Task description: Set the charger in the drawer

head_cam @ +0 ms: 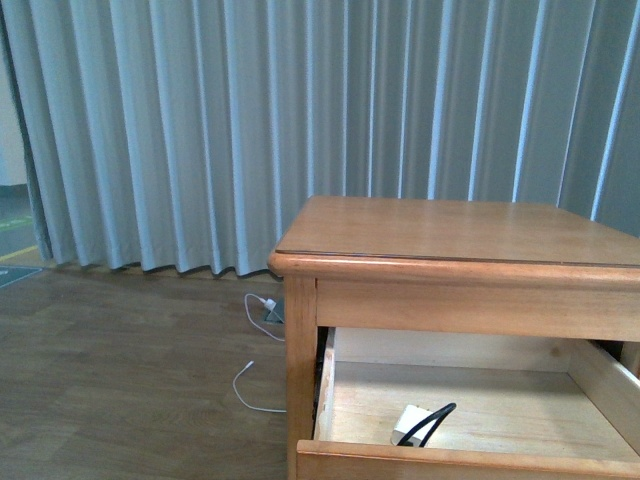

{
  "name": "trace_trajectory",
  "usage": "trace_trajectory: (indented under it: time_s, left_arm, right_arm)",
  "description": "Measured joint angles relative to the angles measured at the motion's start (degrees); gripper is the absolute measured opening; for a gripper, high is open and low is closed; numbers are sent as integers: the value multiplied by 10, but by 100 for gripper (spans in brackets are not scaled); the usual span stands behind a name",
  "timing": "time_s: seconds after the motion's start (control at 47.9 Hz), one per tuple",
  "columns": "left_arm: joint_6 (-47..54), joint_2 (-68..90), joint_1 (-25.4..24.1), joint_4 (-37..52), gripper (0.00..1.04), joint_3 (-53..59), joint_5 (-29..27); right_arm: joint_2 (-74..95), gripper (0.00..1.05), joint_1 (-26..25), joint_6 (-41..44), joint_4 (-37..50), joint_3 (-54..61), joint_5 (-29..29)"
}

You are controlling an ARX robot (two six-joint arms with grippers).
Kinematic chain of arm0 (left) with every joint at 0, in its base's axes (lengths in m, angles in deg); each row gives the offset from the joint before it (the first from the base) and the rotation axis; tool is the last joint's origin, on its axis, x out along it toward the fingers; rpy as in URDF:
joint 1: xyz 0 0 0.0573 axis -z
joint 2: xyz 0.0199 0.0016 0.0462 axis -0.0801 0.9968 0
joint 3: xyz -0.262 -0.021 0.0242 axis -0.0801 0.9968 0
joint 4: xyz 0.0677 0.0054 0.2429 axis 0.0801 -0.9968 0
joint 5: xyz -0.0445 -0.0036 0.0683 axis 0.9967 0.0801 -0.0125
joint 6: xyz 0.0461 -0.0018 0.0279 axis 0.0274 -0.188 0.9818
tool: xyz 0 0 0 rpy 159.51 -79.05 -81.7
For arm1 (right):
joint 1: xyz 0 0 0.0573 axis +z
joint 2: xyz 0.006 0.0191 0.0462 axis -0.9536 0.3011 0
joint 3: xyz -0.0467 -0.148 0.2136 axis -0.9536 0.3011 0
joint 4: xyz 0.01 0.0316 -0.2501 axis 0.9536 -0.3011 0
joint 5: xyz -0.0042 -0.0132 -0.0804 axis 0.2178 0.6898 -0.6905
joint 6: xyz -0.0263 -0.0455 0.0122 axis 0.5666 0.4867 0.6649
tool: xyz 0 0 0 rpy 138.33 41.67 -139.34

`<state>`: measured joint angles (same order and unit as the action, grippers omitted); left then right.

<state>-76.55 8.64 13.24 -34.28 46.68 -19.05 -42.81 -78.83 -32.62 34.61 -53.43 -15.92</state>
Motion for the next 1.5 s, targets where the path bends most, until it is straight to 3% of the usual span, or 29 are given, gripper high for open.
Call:
trace_trajectory:
  time_s: [0.042, 0.125, 0.23, 0.397, 1.504]
  left_arm:
    - [9, -13, -31, 5, 69, 12, 49]
    - [18, -27, -76, 13, 55, 38, 72]
    - [22, -41, -83, 21, 39, 63, 78]
    - [27, -65, -84, 34, 5, 101, 79]
    - [28, -138, -85, 53, 4, 185, 80]
  right_arm:
    - [0, 97, 0, 0, 0, 0, 0]
    - [0, 97, 0, 0, 0, 0, 1]
    - [0, 97, 0, 0, 0, 0, 0]
    - [0, 97, 0, 0, 0, 0, 1]
    - [0, 97, 0, 0, 0, 0, 1]
